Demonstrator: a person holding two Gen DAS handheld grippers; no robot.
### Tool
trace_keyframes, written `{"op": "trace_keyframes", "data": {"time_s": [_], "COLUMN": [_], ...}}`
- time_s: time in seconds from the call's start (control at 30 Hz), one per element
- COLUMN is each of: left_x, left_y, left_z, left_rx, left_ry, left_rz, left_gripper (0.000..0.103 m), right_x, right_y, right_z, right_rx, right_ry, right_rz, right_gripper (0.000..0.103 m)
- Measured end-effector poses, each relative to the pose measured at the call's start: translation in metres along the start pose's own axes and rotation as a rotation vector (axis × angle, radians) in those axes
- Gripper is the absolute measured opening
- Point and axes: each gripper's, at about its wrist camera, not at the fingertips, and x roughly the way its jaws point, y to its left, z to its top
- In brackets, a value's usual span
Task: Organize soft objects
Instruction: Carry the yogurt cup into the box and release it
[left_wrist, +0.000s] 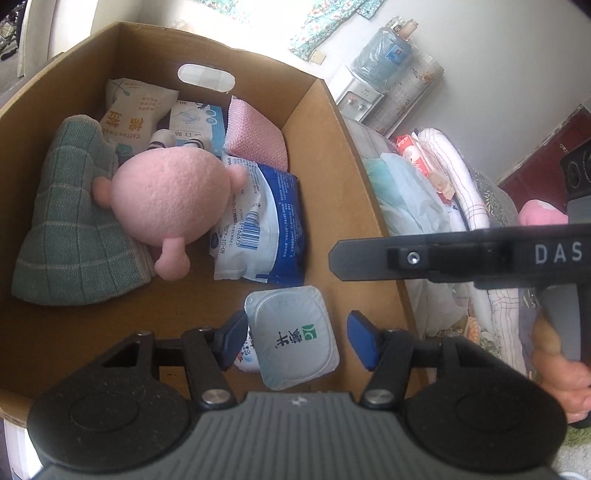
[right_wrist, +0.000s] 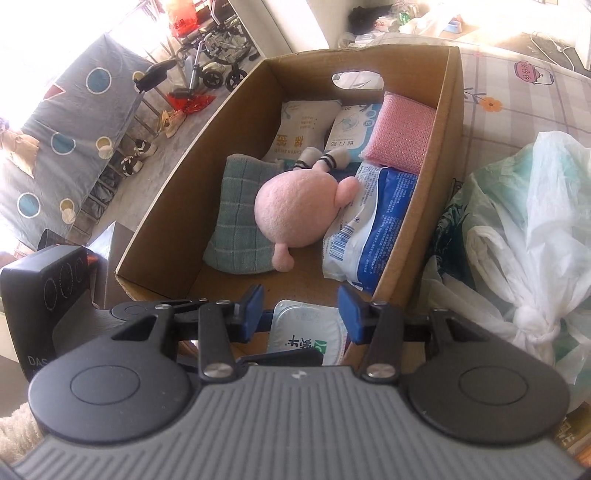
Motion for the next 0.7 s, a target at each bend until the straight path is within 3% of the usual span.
{"op": "trace_keyframes", "data": {"time_s": [0.17, 0.3, 0.53, 0.7], "left_x": [0.010, 0.022, 0.028, 0.021], "left_y": [0.002, 0.011, 0.006, 0.002], "left_z": [0.006, 0.008, 0.008, 0.007], "left_rx": [-0.026, -0.096, -0.100, -0.083], "left_ry": [0.052, 0.098, 0.141, 0.129], "left_rz": [0.062, 0.040, -0.007, -0.003], "left_gripper": [0.056, 0.051, 0.052, 0.053], "right_x": [-0.020, -0.031, -0.039, -0.038], "right_y": [-0.013, -0.028, -0.046, -0.054], "right_z": [-0.006, -0.013, -0.023, -0.027], "right_rx": [0.063, 0.119, 0.169, 0.196], "right_ry": [-0.065, -0.096, -0.103, -0.104], "right_rz": [0.051, 0.072, 0.078, 0.090], "right_gripper": [0.045, 0.046, 0.046, 0.048]}}
